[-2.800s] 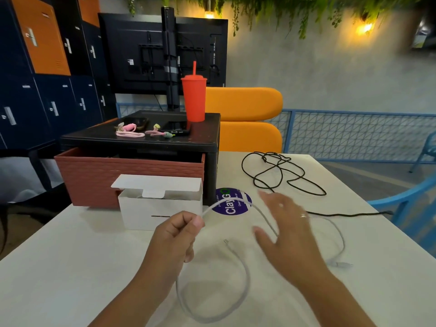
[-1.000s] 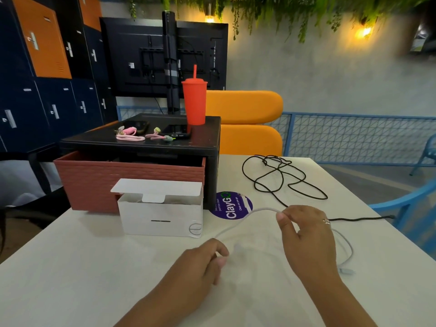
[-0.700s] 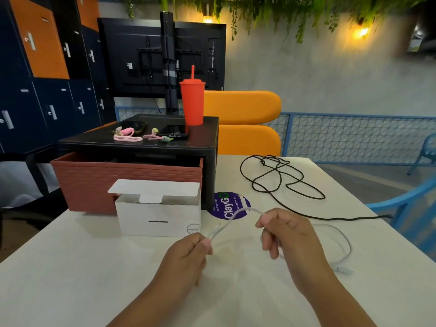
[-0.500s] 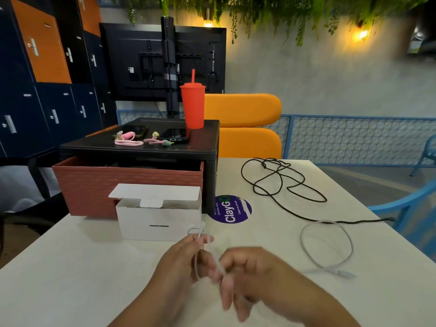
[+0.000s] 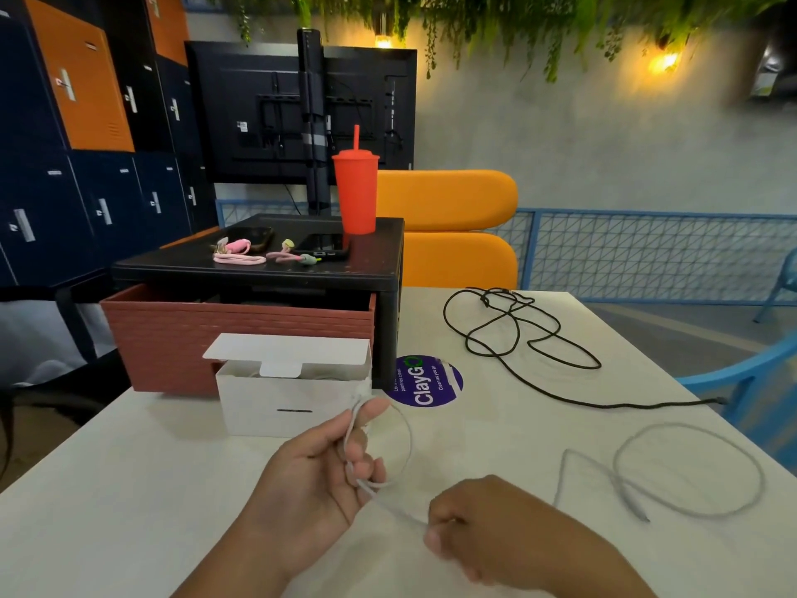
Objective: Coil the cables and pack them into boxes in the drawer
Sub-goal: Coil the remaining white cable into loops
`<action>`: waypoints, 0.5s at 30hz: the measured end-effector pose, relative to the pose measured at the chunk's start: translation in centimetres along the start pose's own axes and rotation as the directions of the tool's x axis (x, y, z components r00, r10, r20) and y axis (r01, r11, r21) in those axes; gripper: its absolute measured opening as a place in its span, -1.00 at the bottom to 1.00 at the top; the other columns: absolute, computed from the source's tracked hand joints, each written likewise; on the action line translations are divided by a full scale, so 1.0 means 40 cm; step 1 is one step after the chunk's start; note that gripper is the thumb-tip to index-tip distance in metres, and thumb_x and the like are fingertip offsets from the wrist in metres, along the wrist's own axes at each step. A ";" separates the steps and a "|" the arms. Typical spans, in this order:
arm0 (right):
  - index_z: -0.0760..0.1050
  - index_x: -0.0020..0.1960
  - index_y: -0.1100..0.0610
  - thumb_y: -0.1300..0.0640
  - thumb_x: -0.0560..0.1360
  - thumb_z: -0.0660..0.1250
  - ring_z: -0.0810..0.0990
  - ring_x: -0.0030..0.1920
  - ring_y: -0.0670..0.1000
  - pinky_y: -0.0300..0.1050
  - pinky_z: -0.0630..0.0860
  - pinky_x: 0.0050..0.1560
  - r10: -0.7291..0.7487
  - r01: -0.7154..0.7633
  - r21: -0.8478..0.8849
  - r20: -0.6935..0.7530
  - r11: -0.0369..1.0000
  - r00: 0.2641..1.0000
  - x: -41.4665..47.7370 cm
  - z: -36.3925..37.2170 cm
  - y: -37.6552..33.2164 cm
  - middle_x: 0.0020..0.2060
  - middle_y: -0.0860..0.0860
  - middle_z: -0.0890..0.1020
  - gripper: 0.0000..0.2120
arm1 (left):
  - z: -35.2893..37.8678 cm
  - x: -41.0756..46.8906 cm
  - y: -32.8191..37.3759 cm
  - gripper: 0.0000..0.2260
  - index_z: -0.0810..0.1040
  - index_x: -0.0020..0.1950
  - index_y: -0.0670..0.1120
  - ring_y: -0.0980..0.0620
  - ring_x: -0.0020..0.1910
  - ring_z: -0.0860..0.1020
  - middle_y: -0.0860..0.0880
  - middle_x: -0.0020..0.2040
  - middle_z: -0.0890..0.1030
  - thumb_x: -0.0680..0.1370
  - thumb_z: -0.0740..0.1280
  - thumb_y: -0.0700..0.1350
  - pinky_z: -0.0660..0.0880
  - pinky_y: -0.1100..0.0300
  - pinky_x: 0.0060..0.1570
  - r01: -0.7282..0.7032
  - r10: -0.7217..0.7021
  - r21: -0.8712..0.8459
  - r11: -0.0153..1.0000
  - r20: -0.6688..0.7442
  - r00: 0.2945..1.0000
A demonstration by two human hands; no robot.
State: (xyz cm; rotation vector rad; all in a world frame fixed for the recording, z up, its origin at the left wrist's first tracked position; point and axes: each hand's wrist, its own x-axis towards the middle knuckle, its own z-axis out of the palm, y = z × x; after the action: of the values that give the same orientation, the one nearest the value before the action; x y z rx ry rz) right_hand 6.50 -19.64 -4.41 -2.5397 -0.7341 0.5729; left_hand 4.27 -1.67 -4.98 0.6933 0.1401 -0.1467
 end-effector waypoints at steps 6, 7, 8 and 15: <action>0.37 -0.41 0.01 -0.01 0.50 0.25 0.38 -0.40 -0.13 -0.26 0.30 -0.33 0.158 -0.161 -0.007 -0.130 0.987 0.979 0.013 -0.030 0.088 -0.44 -0.08 0.43 -0.68 | -0.018 -0.005 0.024 -0.52 0.65 -0.24 -0.23 0.05 -0.61 0.40 -0.03 -0.53 0.42 -0.10 0.67 -0.20 0.57 0.14 -0.38 -0.064 0.068 -0.043 0.997 0.101 0.993; 0.37 -0.41 0.00 -0.01 0.51 0.26 0.36 -0.41 -0.14 -0.29 0.27 -0.36 0.178 -0.179 0.008 -0.167 0.984 0.970 0.014 -0.037 0.097 -0.43 -0.09 0.42 -0.67 | -0.019 -0.005 0.026 -0.55 0.64 -0.27 -0.22 0.04 -0.60 0.41 -0.03 -0.52 0.43 -0.09 0.67 -0.20 0.58 0.15 -0.35 -0.072 0.076 -0.042 0.997 0.104 0.992; 0.38 -0.41 0.00 -0.01 0.51 0.27 0.35 -0.41 -0.14 -0.31 0.24 -0.38 0.201 -0.200 0.025 -0.205 0.979 0.958 0.015 -0.044 0.104 -0.43 -0.09 0.41 -0.67 | -0.022 -0.004 0.027 -0.57 0.63 -0.29 -0.21 0.03 -0.59 0.42 -0.03 -0.52 0.44 -0.08 0.67 -0.20 0.58 0.15 -0.33 -0.077 0.081 -0.038 0.996 0.106 0.991; 0.34 -0.36 0.12 -0.08 0.51 0.27 0.33 -0.44 -0.03 -0.20 0.21 -0.42 0.391 -0.341 0.192 -0.495 0.920 0.776 0.030 -0.053 0.119 -0.50 -0.04 0.36 -0.62 | -0.008 -0.016 -0.001 -0.67 0.65 -0.17 -0.32 0.05 -0.66 0.29 -0.06 -0.64 0.30 0.21 0.56 -0.11 0.49 0.16 -0.44 -0.072 0.025 0.281 0.957 0.170 0.985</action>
State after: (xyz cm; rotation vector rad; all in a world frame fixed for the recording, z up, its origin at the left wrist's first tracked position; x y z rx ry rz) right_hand 10.36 -23.21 -5.38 -2.5785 -0.0070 -0.0021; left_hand 3.60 -1.42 -5.13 0.9693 -0.0590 -0.1785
